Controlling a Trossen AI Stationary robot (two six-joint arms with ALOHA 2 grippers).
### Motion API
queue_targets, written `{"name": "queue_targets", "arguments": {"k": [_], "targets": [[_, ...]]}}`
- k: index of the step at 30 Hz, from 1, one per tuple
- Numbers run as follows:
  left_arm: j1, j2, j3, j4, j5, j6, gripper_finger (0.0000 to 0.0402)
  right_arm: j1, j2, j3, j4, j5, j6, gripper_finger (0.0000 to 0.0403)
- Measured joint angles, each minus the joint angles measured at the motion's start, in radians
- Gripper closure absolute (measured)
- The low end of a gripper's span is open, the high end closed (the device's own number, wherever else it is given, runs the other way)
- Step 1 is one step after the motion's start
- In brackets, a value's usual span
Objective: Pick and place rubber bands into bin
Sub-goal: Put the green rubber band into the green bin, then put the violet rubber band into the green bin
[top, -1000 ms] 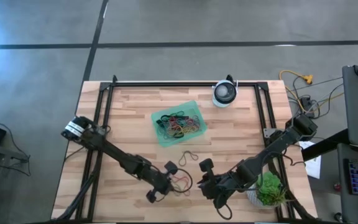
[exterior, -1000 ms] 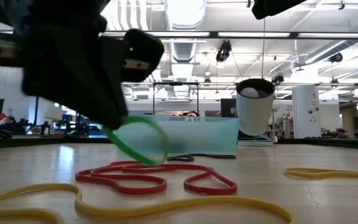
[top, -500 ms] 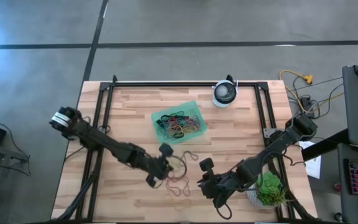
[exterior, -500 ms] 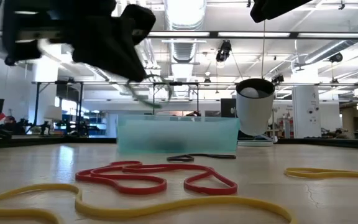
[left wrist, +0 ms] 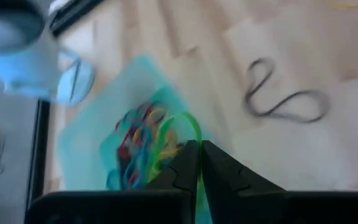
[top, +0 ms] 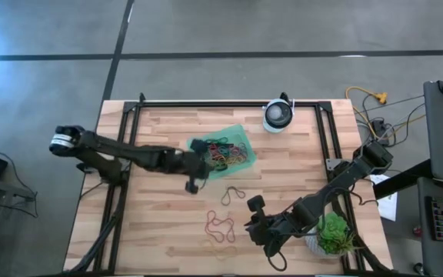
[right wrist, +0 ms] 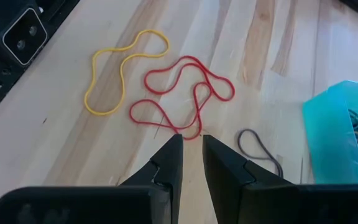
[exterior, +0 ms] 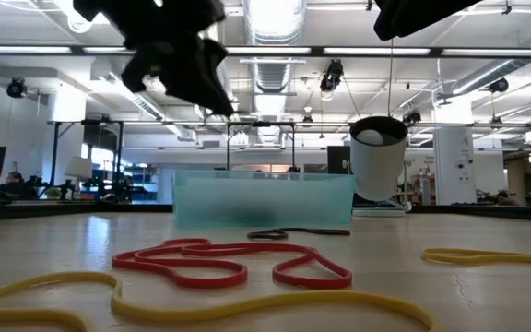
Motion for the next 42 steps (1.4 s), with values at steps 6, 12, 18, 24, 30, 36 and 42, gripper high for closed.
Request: {"name": "queue_targets", "arguments": {"k": [6, 12, 18, 24, 30, 36, 42], "targets": [[0.143, 0.021, -0.02, -0.021, 0.057, 0.0, 0.0395, 0.0, 0.0, -0.001, 0.0, 0.0, 0.0, 0.0346], [0.234, 0.054, -0.049, -0.011, 0.101, -0.002, 0.0395, 0.0, 0.0, -0.002, 0.001, 0.0, 0.0, 0.0346], [0.285, 0.077, -0.07, -0.015, 0.102, -0.047, 0.0395, 0.0, 0.0, -0.003, 0.006, 0.0, -0.005, 0.0346], [0.295, 0.082, -0.072, -0.011, 0.103, -0.053, 0.0395, 0.0, 0.0, -0.003, 0.006, 0.0, -0.007, 0.0346], [0.295, 0.082, -0.072, -0.012, 0.103, -0.053, 0.0395, 0.0, 0.0, -0.003, 0.007, 0.0, -0.007, 0.0346], [0.295, 0.082, -0.072, -0.013, 0.102, -0.051, 0.0383, 0.0, 0.0, -0.006, 0.008, 0.0, -0.007, 0.0346], [0.295, 0.082, -0.072, -0.014, 0.102, -0.055, 0.0317, 0.0, 0.0, -0.014, 0.018, -0.001, -0.008, 0.0346]]}}
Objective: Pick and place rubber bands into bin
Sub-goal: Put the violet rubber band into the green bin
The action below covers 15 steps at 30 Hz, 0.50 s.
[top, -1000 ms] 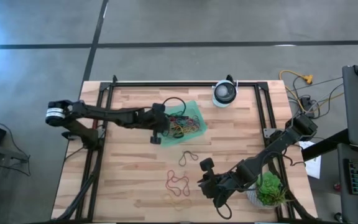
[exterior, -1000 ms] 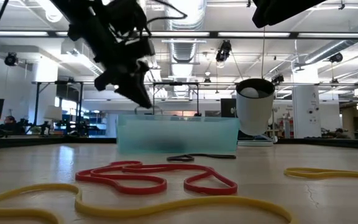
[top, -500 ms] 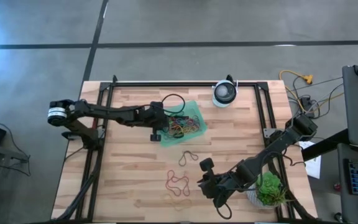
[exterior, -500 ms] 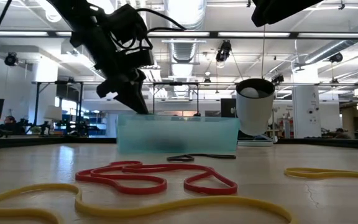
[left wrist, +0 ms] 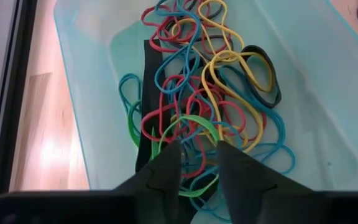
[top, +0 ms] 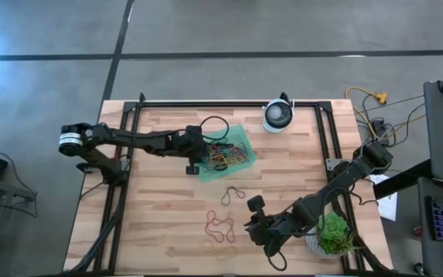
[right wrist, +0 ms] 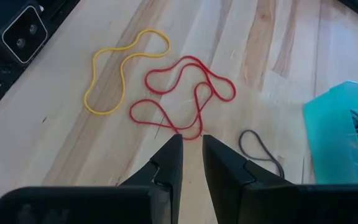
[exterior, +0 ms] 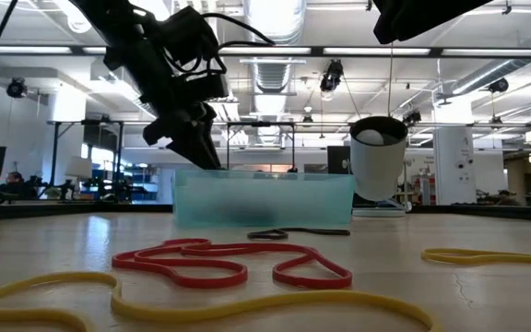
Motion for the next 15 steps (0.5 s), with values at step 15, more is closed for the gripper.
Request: {"name": "queue_targets", "arguments": {"k": [15], "targets": [[-0.164, -0.081, 0.0, -0.061, 0.055, -0.159, 0.0275, -0.107, 0.001, -0.152, 0.118, 0.15, 0.053, 0.0346]]}}
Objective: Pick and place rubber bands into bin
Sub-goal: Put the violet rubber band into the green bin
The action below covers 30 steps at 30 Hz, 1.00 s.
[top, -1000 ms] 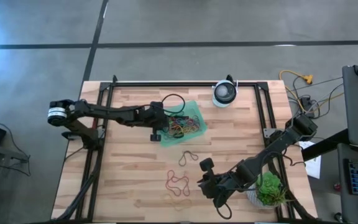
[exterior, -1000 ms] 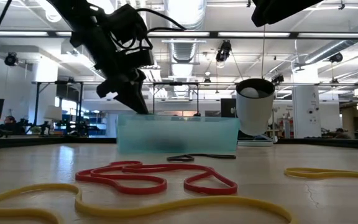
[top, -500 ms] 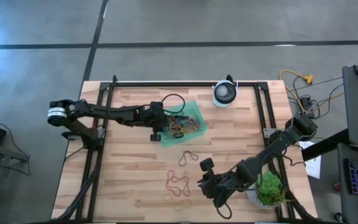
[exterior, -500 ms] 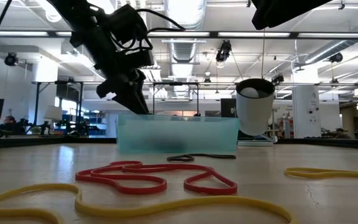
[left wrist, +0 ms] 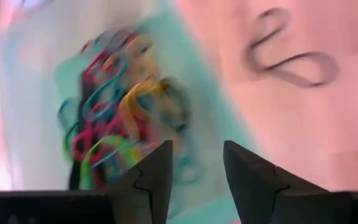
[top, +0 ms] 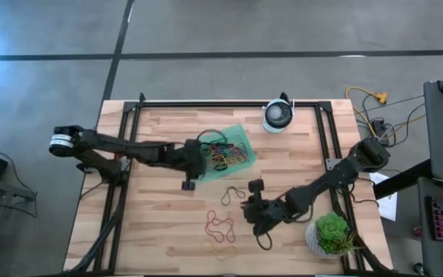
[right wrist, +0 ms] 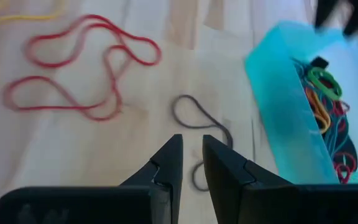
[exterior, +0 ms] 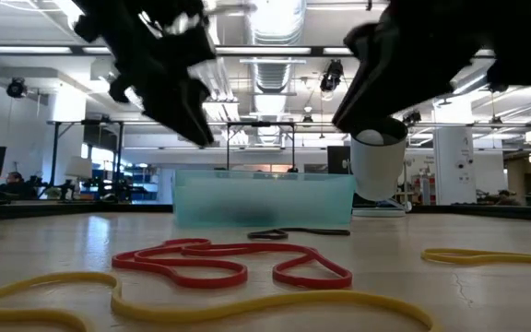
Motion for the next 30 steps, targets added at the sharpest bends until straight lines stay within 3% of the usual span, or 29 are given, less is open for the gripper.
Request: {"name": "queue_targets", "arguments": {"k": [4, 7, 10, 17, 20, 30], "targets": [[-0.124, -0.055, 0.0, 0.008, -0.011, -0.03, 0.0276, -0.06, 0.0, -0.043, 0.028, -0.021, 0.046, 0.0346], [-0.226, -0.09, -0.003, 0.008, -0.073, -0.051, 0.0277, -0.099, 0.0, -0.069, 0.038, -0.031, 0.11, 0.0341], [-0.32, -0.124, -0.008, 0.007, -0.13, -0.062, 0.0277, -0.136, 0.0, -0.102, 0.049, -0.069, 0.151, 0.0323], [-0.497, -0.187, -0.012, 0.012, -0.14, -0.104, 0.0277, -0.201, 0.0, -0.185, 0.184, -0.199, 0.159, 0.0264], [-0.547, -0.197, -0.012, 0.024, -0.14, -0.1, 0.0277, -0.216, 0.0, -0.203, 0.214, -0.258, 0.157, 0.0242], [-0.593, -0.198, -0.012, 0.056, -0.161, -0.072, 0.0277, -0.227, 0.0, -0.278, 0.31, -0.259, 0.182, 0.0194]]}}
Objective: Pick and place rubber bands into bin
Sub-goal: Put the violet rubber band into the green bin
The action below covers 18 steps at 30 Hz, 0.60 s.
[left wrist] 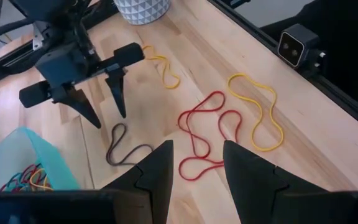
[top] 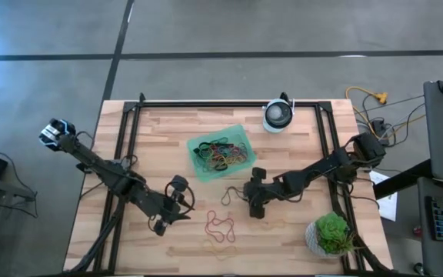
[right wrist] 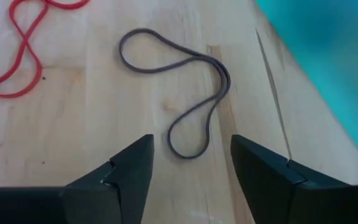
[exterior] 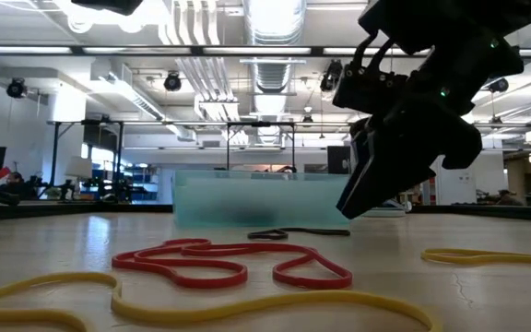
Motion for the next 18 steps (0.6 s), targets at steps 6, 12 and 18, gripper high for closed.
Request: {"name": "queue_targets", "arguments": {"k": [6, 12, 18], "targets": [[0.0, 0.0, 0.0, 0.001, 0.001, 0.002, 0.0277, -0.002, 0.002, -0.019, 0.038, -0.006, 0.027, 0.0186], [0.0, 0.0, 0.0, 0.005, 0.002, 0.003, 0.0277, -0.002, 0.013, -0.026, 0.081, -0.007, 0.027, 0.0188], [0.0, 0.0, 0.0, 0.008, 0.002, 0.003, 0.0277, -0.019, 0.098, -0.014, 0.139, -0.037, -0.007, 0.0188]]}}
